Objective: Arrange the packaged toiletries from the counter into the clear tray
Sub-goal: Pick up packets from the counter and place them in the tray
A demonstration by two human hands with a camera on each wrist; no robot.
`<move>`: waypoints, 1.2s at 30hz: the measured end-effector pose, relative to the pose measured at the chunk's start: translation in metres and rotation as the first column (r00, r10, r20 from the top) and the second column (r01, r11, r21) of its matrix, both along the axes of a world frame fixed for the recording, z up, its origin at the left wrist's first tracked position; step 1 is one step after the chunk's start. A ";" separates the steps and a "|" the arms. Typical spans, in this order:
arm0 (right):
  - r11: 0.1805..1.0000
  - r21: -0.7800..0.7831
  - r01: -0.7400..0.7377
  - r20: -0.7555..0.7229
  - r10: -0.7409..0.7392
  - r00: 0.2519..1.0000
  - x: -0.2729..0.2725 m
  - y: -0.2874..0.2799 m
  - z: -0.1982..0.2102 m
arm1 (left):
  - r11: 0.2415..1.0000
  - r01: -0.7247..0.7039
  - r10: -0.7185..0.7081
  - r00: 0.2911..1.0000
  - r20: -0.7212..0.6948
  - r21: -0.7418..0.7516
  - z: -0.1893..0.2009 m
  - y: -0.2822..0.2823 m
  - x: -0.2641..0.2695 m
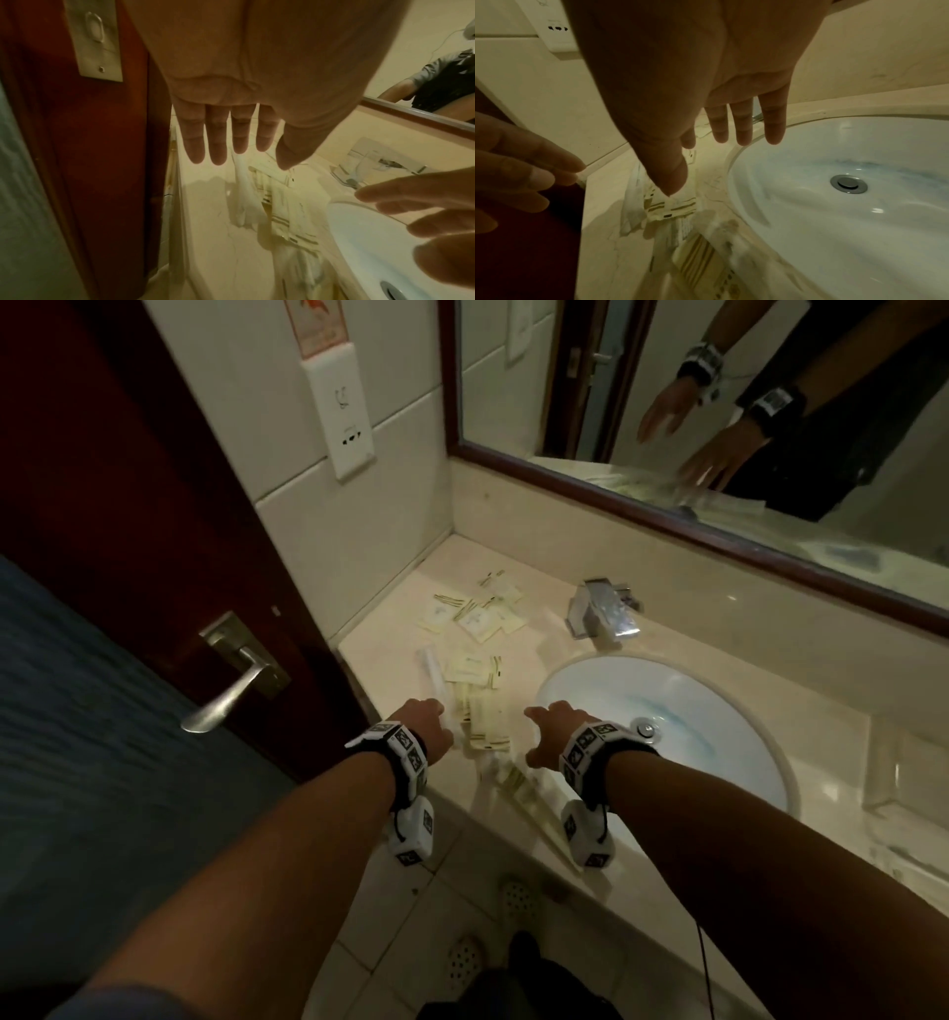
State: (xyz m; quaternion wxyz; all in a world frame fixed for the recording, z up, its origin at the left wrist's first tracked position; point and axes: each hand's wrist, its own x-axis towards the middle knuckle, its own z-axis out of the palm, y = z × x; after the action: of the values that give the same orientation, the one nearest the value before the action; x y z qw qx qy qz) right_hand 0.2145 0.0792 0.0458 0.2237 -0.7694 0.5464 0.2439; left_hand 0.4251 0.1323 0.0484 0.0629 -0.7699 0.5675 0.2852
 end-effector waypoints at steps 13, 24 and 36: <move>0.995 0.091 -0.032 0.145 0.019 0.989 0.045 -0.069 -0.033 | 0.999 0.029 -0.029 0.999 0.018 0.023 -0.023 -0.058 0.007; 0.994 0.050 -0.095 0.160 0.086 0.983 0.061 -0.077 -0.082 | 0.999 0.031 -0.033 0.998 0.045 0.029 -0.042 -0.130 0.009; 0.992 0.113 0.057 0.268 -0.086 0.960 0.051 -0.107 -0.097 | 0.998 0.034 -0.034 0.999 0.007 0.054 -0.071 -0.162 0.005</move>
State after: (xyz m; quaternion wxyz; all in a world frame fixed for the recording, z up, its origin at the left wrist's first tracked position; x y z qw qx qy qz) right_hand 0.2653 -0.0282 -0.0515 0.3453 -0.7626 0.5244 0.1557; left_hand 0.4302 -0.0301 -0.0226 0.0906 -0.7592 0.5725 0.2962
